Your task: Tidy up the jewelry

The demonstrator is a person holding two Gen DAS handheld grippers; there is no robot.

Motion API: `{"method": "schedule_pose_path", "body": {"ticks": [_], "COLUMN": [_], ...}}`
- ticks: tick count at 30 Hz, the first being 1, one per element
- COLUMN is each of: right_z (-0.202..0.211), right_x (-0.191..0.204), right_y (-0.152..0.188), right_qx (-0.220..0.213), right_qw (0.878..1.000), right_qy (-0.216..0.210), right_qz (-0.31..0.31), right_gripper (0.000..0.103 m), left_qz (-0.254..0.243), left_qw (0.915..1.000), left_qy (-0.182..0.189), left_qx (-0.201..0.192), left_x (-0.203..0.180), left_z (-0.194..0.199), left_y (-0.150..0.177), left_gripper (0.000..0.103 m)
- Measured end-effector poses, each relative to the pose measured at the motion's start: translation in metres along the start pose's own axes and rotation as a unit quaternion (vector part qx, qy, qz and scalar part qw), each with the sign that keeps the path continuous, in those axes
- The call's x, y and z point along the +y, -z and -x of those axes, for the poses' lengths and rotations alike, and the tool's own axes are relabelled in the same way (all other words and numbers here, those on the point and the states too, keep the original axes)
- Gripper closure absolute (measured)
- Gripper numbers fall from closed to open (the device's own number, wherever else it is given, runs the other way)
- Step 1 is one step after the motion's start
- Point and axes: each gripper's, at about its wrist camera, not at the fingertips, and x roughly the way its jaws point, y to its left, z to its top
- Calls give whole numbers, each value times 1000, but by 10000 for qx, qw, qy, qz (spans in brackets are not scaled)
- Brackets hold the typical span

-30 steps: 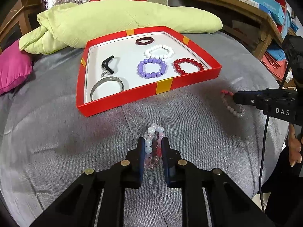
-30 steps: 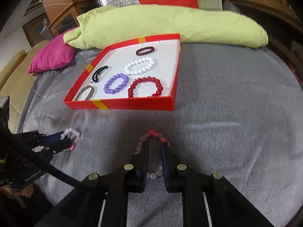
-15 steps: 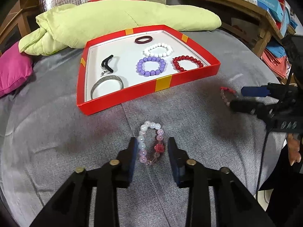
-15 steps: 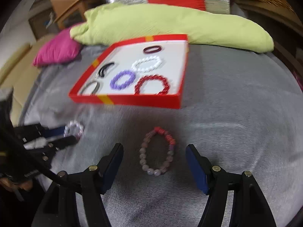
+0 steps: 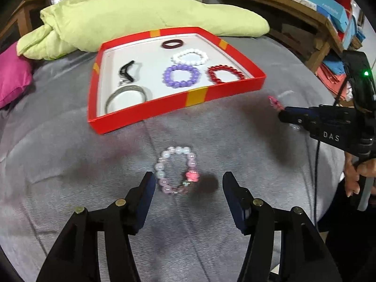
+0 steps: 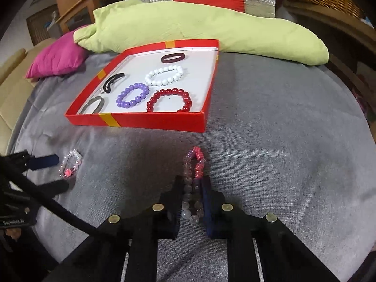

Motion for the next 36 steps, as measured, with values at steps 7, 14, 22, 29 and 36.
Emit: {"method": "schedule_pose_path", "body": {"ticks": [7, 14, 22, 29, 36], "right_z": [10, 22, 37, 32, 17], "right_x": [-5, -5, 6, 16, 18], "right_y": [-2, -4, -14, -37, -71], "right_qx": [-129, -349, -822, -1011, -1111], "right_qw": [9993, 9972, 9929, 9905, 9883], "right_qy": [-278, -568, -813, -897, -960], "right_qz": [-227, -325, -275, -268, -404], "right_gripper": [86, 86, 86, 86, 86], "left_qz": [571, 539, 464, 365, 248], "left_qw": [9983, 9976, 9939, 9871, 9844], "left_qy": [122, -51, -2, -232, -654], "left_qx": [20, -423, -1004, -1542, -1614], "left_x": [26, 25, 26, 27, 30], "left_z": [-11, 5, 30, 46, 33], "left_y": [-2, -7, -21, -44, -78], "left_gripper": [84, 86, 86, 86, 86]}}
